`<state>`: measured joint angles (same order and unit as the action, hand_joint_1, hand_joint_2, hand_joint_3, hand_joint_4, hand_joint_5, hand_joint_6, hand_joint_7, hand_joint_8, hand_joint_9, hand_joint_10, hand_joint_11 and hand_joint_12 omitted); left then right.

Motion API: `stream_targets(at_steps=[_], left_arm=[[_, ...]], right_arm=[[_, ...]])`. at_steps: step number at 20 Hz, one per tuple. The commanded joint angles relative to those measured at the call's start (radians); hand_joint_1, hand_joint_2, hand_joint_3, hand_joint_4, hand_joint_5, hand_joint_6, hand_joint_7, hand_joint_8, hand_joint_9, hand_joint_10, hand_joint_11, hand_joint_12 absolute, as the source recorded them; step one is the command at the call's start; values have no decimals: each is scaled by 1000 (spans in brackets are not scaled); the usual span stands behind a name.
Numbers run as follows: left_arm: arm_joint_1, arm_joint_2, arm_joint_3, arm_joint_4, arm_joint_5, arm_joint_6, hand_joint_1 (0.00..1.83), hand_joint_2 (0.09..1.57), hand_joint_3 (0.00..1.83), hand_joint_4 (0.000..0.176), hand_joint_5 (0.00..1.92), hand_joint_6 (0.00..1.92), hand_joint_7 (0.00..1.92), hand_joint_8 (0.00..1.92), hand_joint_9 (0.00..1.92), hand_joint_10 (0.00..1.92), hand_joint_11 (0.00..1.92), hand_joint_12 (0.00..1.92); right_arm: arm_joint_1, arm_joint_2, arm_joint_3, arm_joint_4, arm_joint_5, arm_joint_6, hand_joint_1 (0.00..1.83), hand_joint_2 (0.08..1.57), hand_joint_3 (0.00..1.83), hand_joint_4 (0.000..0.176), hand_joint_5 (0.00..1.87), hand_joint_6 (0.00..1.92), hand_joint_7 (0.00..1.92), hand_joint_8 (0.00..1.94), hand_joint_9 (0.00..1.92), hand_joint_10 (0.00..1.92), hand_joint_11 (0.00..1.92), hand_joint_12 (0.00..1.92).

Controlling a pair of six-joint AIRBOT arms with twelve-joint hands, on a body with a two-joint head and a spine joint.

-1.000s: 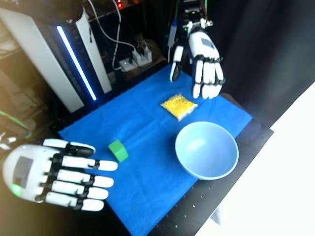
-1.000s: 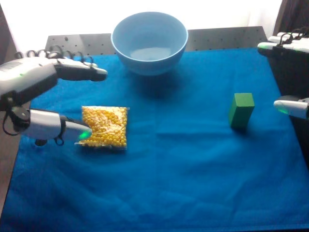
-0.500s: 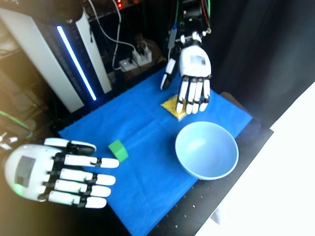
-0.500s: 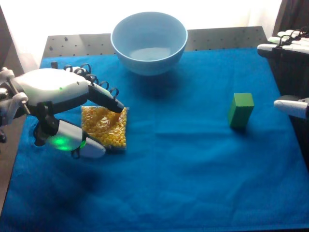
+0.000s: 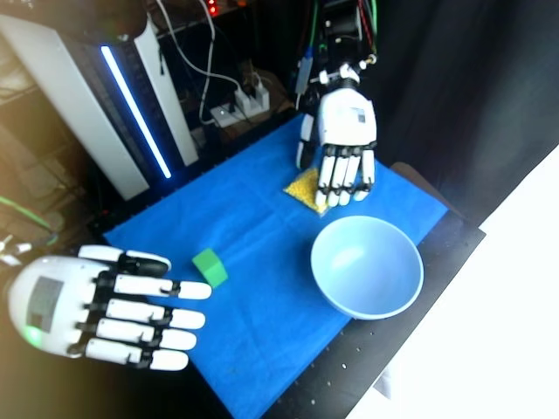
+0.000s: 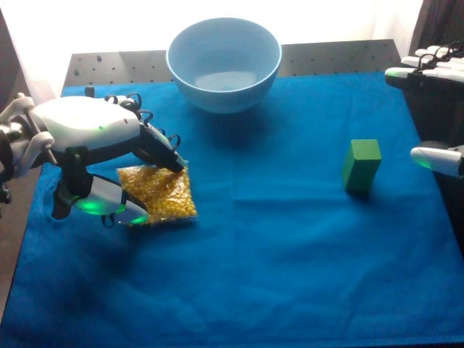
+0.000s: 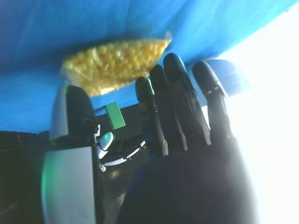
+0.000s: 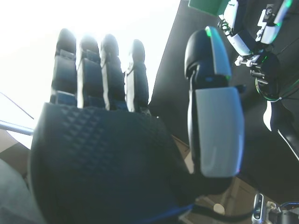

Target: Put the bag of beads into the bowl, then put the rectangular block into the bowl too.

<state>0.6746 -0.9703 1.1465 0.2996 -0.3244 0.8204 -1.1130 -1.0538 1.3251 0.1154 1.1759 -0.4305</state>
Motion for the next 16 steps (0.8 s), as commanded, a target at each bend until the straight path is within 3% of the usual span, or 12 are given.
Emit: stream_targets(at_steps=[1,2,3,4,5,6,8,11,12,13,14,16], left_arm=[[-16,0,6,-17,-90,6,1007,1024,1,31,720,3,784,10,727,23,0,1212],[-18,2,6,-24,-101,8,1211,1084,6,0,944,577,980,894,863,134,120,1343],[-22,7,6,-36,-113,13,1247,1123,5,0,954,744,946,1210,766,697,186,1485],[-27,13,6,-50,-128,17,1243,1149,2,0,941,831,893,1355,635,1298,204,1775],[-29,18,6,-64,-140,23,1231,1183,3,0,917,866,810,1507,556,1691,285,1892],[-29,22,6,-80,-152,29,1237,1177,0,0,929,842,831,1483,608,1718,411,1915],[-29,27,5,-117,-171,51,1254,1140,0,0,986,761,914,1351,709,1538,485,1921],[-29,29,3,-127,-176,56,1257,1132,1,0,1016,712,907,1341,606,1461,287,1921],[-29,32,-1,-128,-181,56,1259,1122,0,0,1032,690,934,1293,604,1429,290,1904],[-29,39,-11,-128,-191,56,1099,1035,0,0,863,396,800,807,555,1116,218,1673],[-28,49,-26,-123,-202,57,1019,998,0,0,828,194,792,509,549,882,185,1532],[-17,65,-56,-110,-216,57,952,973,0,0,776,19,805,188,565,615,160,1376]], right_arm=[[5,-2,1,25,121,5,811,1173,10,66,381,0,264,0,158,0,11,187],[5,-2,0,25,121,5,787,1194,14,65,374,0,269,1,163,2,22,190],[5,-3,0,25,121,5,763,1201,12,62,376,1,277,3,174,5,35,191],[5,-3,0,25,121,5,753,1206,11,54,381,3,291,7,188,9,50,194],[5,-3,-1,25,121,5,749,1211,11,52,380,2,292,6,186,7,41,189],[5,-3,-1,25,121,5,749,1215,12,54,383,3,297,8,189,7,42,187],[5,-3,-2,25,122,5,735,1225,11,55,371,0,291,3,191,6,59,188],[5,-3,-3,26,122,5,730,1223,6,66,375,2,293,2,196,6,72,189],[5,-3,-3,26,122,5,740,1229,7,54,371,0,288,0,189,2,61,183],[5,-3,-3,26,122,5,728,1222,3,64,378,3,297,4,201,6,66,184],[5,-3,-3,26,122,5,729,1223,3,58,379,3,300,4,203,7,70,185],[5,-4,-3,26,122,5,740,1234,6,40,381,3,308,6,218,10,113,199]])
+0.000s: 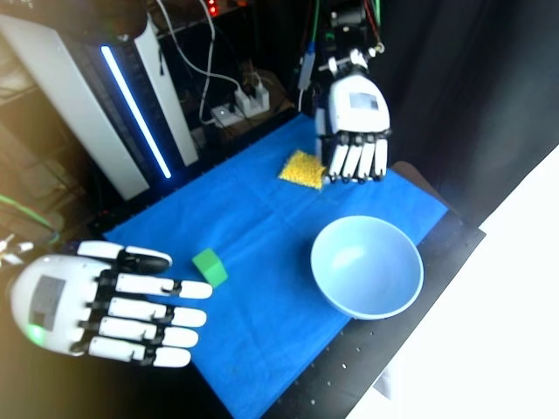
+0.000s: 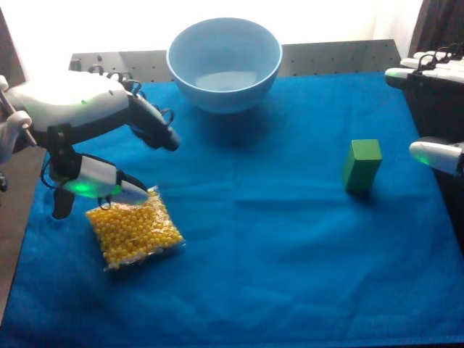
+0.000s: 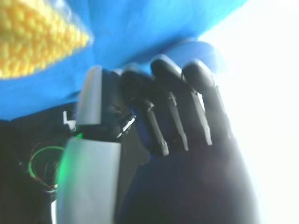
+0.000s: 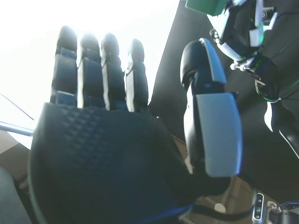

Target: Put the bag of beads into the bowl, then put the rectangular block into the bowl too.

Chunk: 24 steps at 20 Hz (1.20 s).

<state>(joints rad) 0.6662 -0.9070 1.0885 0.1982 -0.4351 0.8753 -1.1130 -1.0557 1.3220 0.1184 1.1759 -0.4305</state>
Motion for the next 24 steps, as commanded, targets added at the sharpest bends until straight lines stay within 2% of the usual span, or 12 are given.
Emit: stream_targets(at_steps=[1,3,5,9,10,12,14,16,17,18,20,24], left_arm=[[-1,7,-4,-8,-106,2,943,944,1,0,751,4,815,117,580,543,131,1383],[15,27,-27,2,-105,2,980,907,0,0,746,0,816,37,608,457,155,1382],[37,47,-54,12,-106,2,841,911,0,0,729,0,804,4,667,261,175,1239],[73,53,-74,12,-78,2,911,898,0,0,732,2,840,10,746,201,169,1342],[79,44,-70,11,-68,2,805,934,4,0,692,0,793,1,710,174,140,1414],[84,25,-58,11,-47,2,801,938,0,0,700,0,824,2,630,474,142,1578],[93,7,-46,10,-27,2,821,937,0,0,709,0,817,0,512,687,66,1615],[110,-10,-37,4,-16,2,822,937,0,0,709,0,816,0,487,740,65,1613],[114,-17,-33,3,-6,2,877,940,0,0,697,0,802,0,447,821,59,1630],[116,-23,-29,4,5,2,931,921,0,0,714,1,840,22,423,1019,108,1695],[121,-33,-21,5,25,3,936,919,0,0,735,2,868,34,469,1006,186,1680],[124,-37,-10,4,39,6,904,935,0,0,727,0,856,27,457,987,172,1629]], right_arm=[[5,-2,0,22,122,5,716,1227,2,47,386,3,313,5,213,5,85,187],[5,-2,0,22,122,5,723,1223,0,41,388,3,316,4,211,3,68,178],[5,-2,0,23,122,5,759,1234,3,36,391,2,324,5,227,8,97,186],[5,-5,0,23,121,5,788,1244,4,34,387,0,313,0,210,0,75,178],[5,-6,0,23,121,5,848,1241,1,36,401,5,315,1,211,1,85,179],[5,-6,0,23,121,5,859,1238,0,17,398,2,308,0,203,0,75,172],[5,-7,0,23,121,5,850,1233,0,29,391,0,287,0,185,0,76,170],[5,-7,0,23,121,5,848,1233,0,30,390,0,286,0,185,0,77,168],[5,-7,0,23,121,5,810,1224,0,49,390,0,286,0,180,0,77,163],[5,-7,0,23,121,5,831,1225,0,47,397,2,295,3,183,1,83,161],[5,-7,0,23,121,5,817,1227,0,39,399,2,301,3,196,5,99,159],[5,-7,0,22,121,5,831,1218,0,43,412,4,312,4,203,4,92,146]])
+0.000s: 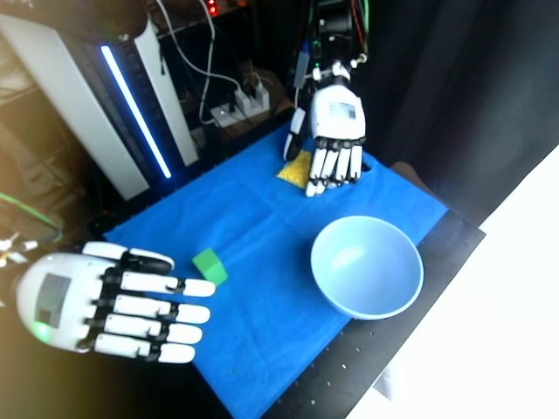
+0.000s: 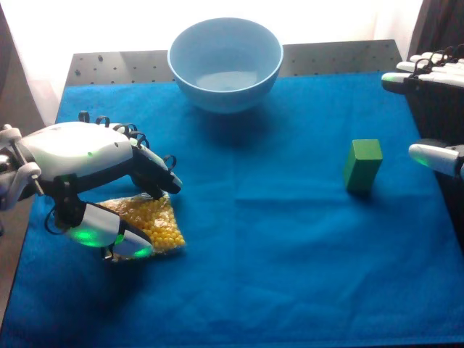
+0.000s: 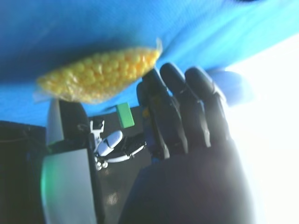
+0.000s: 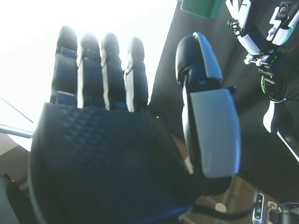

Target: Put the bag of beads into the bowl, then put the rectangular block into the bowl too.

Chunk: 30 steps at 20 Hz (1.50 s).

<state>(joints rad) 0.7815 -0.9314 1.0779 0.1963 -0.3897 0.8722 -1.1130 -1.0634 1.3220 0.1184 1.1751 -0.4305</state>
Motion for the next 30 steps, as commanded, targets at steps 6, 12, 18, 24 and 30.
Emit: stream_targets(at_steps=[6,12,18,24,30], left_arm=[[9,-34,11,-95,30,150,1076,1002,7,0,899,95,737,591,493,1172,204,1686],[23,-65,21,-268,58,351,1181,1066,0,0,503,1696,493,1844,545,1916,420,1921],[-13,-23,4,-274,-15,351,1266,1073,0,0,571,1899,651,1921,830,1921,930,1921],[-259,3,18,-158,-71,352,1440,1139,0,0,698,1849,824,1829,925,1846,929,1921],[-415,-74,138,-174,-42,350,1402,1105,4,0,758,1654,802,1672,862,1729,876,1842]], right_arm=[[4,-1,0,22,122,5,873,1237,3,30,406,1,331,7,228,9,115,148],[4,-3,-1,23,122,5,896,1226,0,37,415,3,326,2,232,4,140,146],[-1,-3,-2,23,122,5,886,1220,0,45,419,3,309,0,207,0,105,121],[-4,-5,5,25,122,5,809,1199,0,65,417,3,326,5,226,5,145,107],[-4,-10,15,24,122,5,920,1228,3,77,417,0,314,0,211,0,127,76]])
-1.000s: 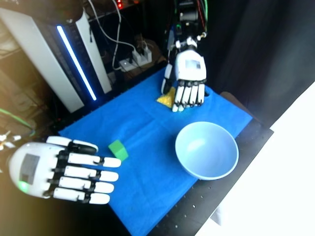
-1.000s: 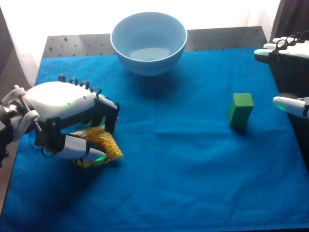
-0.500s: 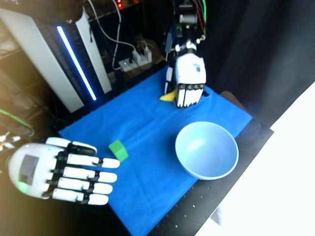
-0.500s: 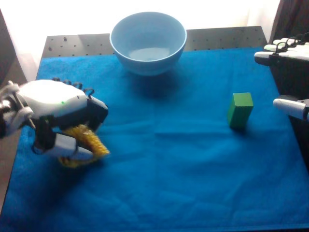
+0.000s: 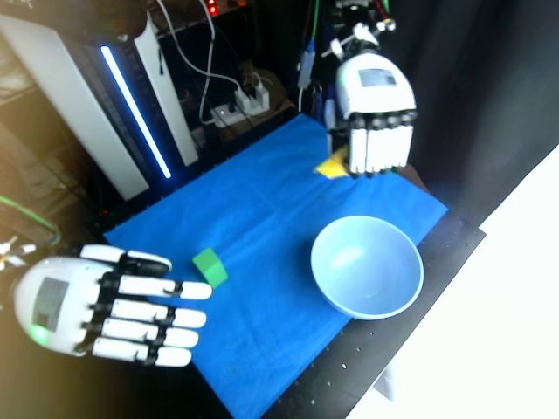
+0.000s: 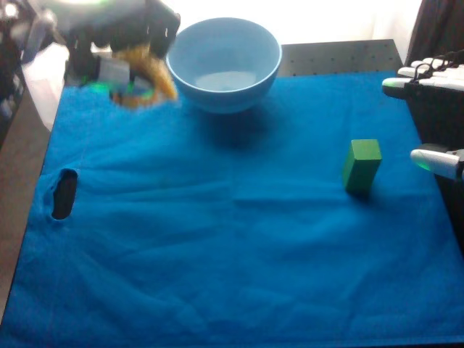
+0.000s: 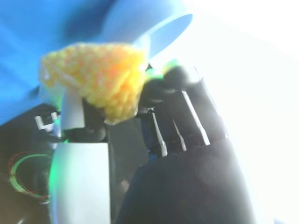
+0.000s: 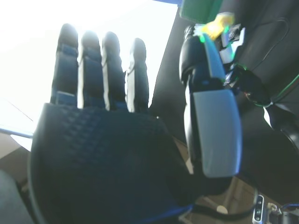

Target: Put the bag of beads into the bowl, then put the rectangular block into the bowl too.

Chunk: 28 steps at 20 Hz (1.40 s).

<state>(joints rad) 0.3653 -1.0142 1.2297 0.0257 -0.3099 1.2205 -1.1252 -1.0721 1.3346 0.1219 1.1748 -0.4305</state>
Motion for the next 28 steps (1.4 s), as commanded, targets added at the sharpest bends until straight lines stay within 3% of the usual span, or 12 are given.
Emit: stream_targets(at_steps=[1,4,7,13,15,16,18,19,21,25,26,28], left_arm=[[-26,-8,10,-5,-114,2,1392,1112,2,0,748,1682,790,1708,852,1761,872,1859],[-111,-83,99,-12,-86,1,1346,1166,14,0,710,1631,829,1337,802,1651,815,1781],[-139,-205,225,-65,-68,1,1208,1204,13,0,794,1346,773,1409,710,1656,702,1848],[-137,-350,357,-146,-59,1,1179,1204,3,22,795,1299,825,1344,799,1569,775,1770],[-127,-373,377,-148,-51,1,1131,1198,0,0,800,1277,824,1497,914,1682,929,1893],[-124,-380,385,-147,-47,1,1044,1078,0,0,514,687,594,1044,617,1289,430,1785],[-120,-388,395,-147,-35,1,960,1015,0,40,483,108,643,265,570,539,133,1486],[-119,-388,396,-147,-35,1,909,969,0,88,324,21,506,74,427,209,26,915],[-116,-389,396,-147,-34,2,893,957,0,100,278,3,477,7,423,48,0,631],[-109,-345,351,-136,-50,2,893,956,0,101,277,1,477,2,427,30,0,617],[-103,-316,321,-129,-66,2,788,942,0,161,114,0,302,0,283,5,0,485],[-91,-240,248,-111,-102,2,711,935,0,175,80,1,253,0,227,2,0,301]], right_arm=[[8,-2,5,21,122,5,925,1229,3,77,418,0,314,0,211,0,129,74],[8,-14,21,20,122,5,899,1231,2,58,422,1,314,0,208,0,145,74],[9,-39,50,13,122,5,949,1221,0,75,432,3,298,0,193,0,119,56],[31,-70,88,4,123,5,846,1230,1,68,432,0,329,6,217,5,116,46],[38,-77,93,2,123,5,819,1235,3,47,420,0,335,5,227,6,132,52],[40,-78,94,2,123,5,794,1232,2,47,412,0,335,3,231,6,149,61],[43,-80,94,-2,123,5,774,1228,0,47,408,0,328,0,226,3,149,63],[44,-80,94,-2,123,5,762,1234,2,34,393,0,318,0,235,5,165,71],[44,-81,94,-2,123,5,757,1236,3,31,389,0,316,0,238,5,168,73],[44,-81,91,-3,123,5,757,1237,2,31,389,0,316,0,239,3,167,75],[44,-80,90,-5,123,5,755,1229,0,19,321,0,254,0,195,0,153,70],[43,-76,85,-7,123,5,720,1230,0,14,285,0,237,0,185,1,153,74]])
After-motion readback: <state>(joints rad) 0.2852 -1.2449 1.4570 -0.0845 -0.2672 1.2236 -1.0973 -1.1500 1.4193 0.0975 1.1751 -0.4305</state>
